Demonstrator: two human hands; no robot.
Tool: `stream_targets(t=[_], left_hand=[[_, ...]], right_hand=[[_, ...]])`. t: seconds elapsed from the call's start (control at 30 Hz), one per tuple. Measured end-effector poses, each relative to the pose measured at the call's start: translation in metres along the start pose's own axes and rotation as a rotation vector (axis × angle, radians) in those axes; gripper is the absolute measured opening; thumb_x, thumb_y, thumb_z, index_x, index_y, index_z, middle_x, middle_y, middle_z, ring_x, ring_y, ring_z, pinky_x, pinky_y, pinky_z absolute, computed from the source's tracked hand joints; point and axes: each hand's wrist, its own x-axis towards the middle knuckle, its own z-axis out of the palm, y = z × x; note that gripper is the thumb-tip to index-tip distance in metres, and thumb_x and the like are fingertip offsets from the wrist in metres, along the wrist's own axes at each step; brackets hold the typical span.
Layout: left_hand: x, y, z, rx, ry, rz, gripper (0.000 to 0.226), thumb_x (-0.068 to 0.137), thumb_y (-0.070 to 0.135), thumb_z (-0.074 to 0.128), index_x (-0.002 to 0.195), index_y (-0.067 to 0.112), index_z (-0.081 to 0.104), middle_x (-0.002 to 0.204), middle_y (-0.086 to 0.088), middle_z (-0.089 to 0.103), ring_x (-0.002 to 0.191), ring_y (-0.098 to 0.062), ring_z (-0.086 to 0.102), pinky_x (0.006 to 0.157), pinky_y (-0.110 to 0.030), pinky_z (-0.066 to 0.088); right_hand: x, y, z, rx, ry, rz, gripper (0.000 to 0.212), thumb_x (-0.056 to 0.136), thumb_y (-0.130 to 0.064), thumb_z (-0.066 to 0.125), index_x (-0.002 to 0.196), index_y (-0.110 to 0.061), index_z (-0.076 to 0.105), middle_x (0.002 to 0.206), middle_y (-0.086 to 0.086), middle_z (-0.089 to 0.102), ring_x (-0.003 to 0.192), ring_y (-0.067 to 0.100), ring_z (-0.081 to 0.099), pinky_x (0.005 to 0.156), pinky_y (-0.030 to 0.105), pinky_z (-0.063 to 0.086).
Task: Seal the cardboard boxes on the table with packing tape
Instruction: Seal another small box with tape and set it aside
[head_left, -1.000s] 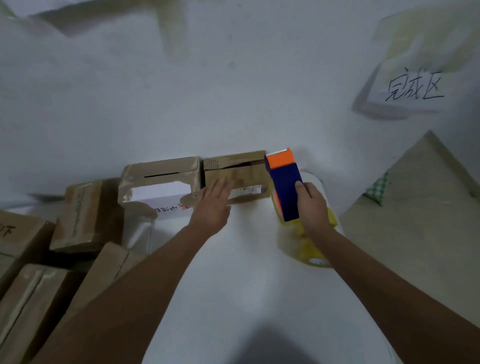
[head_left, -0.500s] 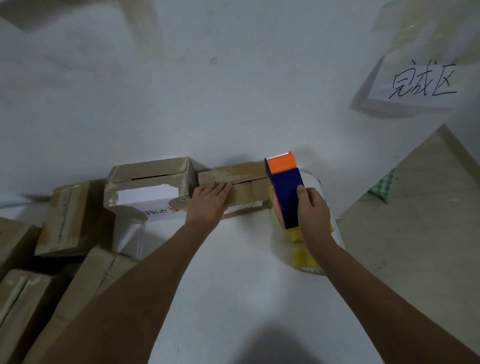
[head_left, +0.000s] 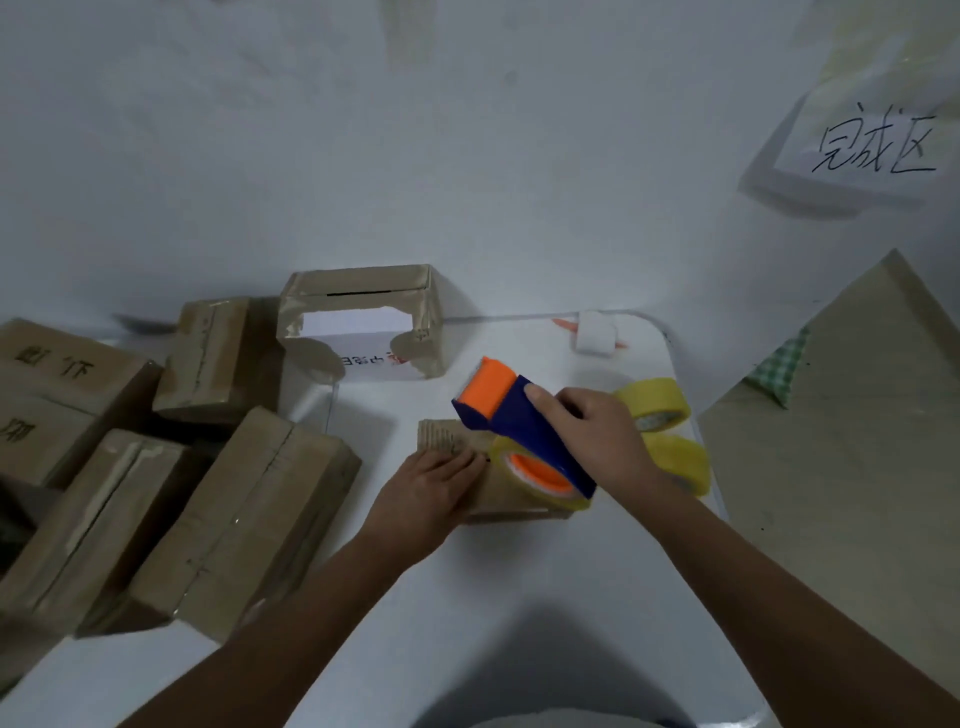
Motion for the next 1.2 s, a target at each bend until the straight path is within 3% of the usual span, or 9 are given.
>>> stream_targets(t=[0.2, 0.37, 0.6, 0.7, 0.77, 0.83, 1.0, 1.07, 1.2], left_hand=[[-0.072, 0.007, 0.012, -0.078, 0.056, 0.019, 0.067, 0.076, 0.032, 0.084, 0.135, 0.011, 0.061, 0.132, -0.004, 0.064, 0.112, -0.024, 0.065, 0.091, -0.034, 0.056], [-0.079, 0.000, 0.022, -0.344, 0.121, -0.127, 0.049, 0.101, 0.032, 0.055, 0.146, 0.015, 0.047, 0.155, 0.000, 0.041, 0.145, -0.019, 0.032, 0.118, -0.037, 0.029], [-0.085, -0.013, 0.035, -0.347, 0.070, -0.100, 0.048, 0.105, 0.032, 0.043, 0.152, 0.022, 0.035, 0.158, 0.015, 0.018, 0.150, -0.008, 0.001, 0.122, -0.025, 0.000], [-0.088, -0.028, 0.031, -0.362, 0.054, -0.064, 0.045, 0.104, 0.032, 0.045, 0.149, 0.022, 0.044, 0.157, 0.007, 0.035, 0.150, -0.013, 0.020, 0.124, -0.033, 0.011], [-0.087, -0.030, 0.025, -0.387, 0.085, -0.043, 0.033, 0.103, 0.030, 0.051, 0.134, 0.020, 0.059, 0.139, 0.003, 0.057, 0.135, -0.016, 0.043, 0.116, -0.042, 0.031], [-0.084, -0.024, 0.022, -0.376, 0.160, 0.004, 0.020, 0.101, 0.027, 0.056, 0.115, 0.019, 0.067, 0.120, 0.001, 0.066, 0.117, -0.014, 0.048, 0.102, -0.041, 0.043], [-0.081, -0.011, 0.022, -0.354, 0.175, -0.007, 0.018, 0.100, 0.020, 0.058, 0.110, 0.012, 0.070, 0.120, -0.004, 0.066, 0.121, -0.027, 0.053, 0.095, -0.028, 0.039], [-0.081, -0.008, 0.017, -0.468, 0.170, -0.097, 0.016, 0.099, 0.015, 0.059, 0.107, 0.009, 0.071, 0.119, -0.002, 0.066, 0.120, -0.028, 0.054, 0.092, -0.028, 0.040], [-0.078, 0.003, -0.008, -1.210, 0.251, -0.704, 0.022, 0.103, 0.027, 0.050, 0.110, 0.029, 0.071, 0.109, 0.011, 0.073, 0.110, -0.013, 0.064, 0.089, -0.027, 0.052]], right_hand=[[-0.043, -0.003, 0.039, -0.140, -0.081, -0.047, 0.062, 0.089, -0.068, 0.043, 0.058, -0.014, 0.047, 0.050, 0.000, 0.049, 0.044, 0.008, 0.047, 0.049, 0.021, 0.030], [-0.054, -0.009, 0.043, -0.198, -0.084, -0.100, 0.064, 0.089, -0.066, 0.044, 0.063, -0.009, 0.052, 0.052, 0.003, 0.053, 0.050, 0.015, 0.054, 0.051, 0.025, 0.034], [-0.051, -0.023, 0.031, -0.185, -0.138, -0.120, 0.065, 0.089, -0.067, 0.042, 0.068, -0.008, 0.057, 0.059, 0.004, 0.060, 0.054, 0.016, 0.058, 0.054, 0.026, 0.040], [-0.051, -0.030, 0.033, -0.204, -0.177, -0.140, 0.059, 0.090, -0.067, 0.042, 0.066, -0.015, 0.057, 0.058, -0.002, 0.059, 0.052, 0.009, 0.056, 0.053, 0.022, 0.039], [-0.055, -0.030, 0.038, -0.255, -0.214, -0.158, 0.057, 0.090, -0.066, 0.042, 0.069, -0.016, 0.060, 0.062, -0.002, 0.061, 0.056, 0.009, 0.058, 0.055, 0.024, 0.041], [-0.059, -0.025, 0.042, -0.286, -0.222, -0.163, 0.055, 0.090, -0.066, 0.042, 0.070, -0.018, 0.059, 0.064, -0.002, 0.062, 0.059, 0.010, 0.059, 0.059, 0.027, 0.044], [-0.064, -0.013, 0.043, -0.261, -0.203, -0.156, 0.046, 0.090, -0.064, 0.044, 0.066, -0.026, 0.053, 0.062, -0.005, 0.060, 0.059, 0.008, 0.059, 0.055, 0.023, 0.039], [-0.064, -0.011, 0.042, -0.243, -0.198, -0.154, 0.046, 0.090, -0.064, 0.044, 0.065, -0.027, 0.052, 0.061, -0.007, 0.059, 0.058, 0.007, 0.058, 0.055, 0.020, 0.037], [-0.065, -0.007, 0.043, -0.229, -0.184, -0.142, 0.053, 0.080, -0.075, 0.036, 0.069, -0.027, 0.055, 0.063, -0.010, 0.061, 0.060, 0.004, 0.060, 0.055, 0.018, 0.040]])
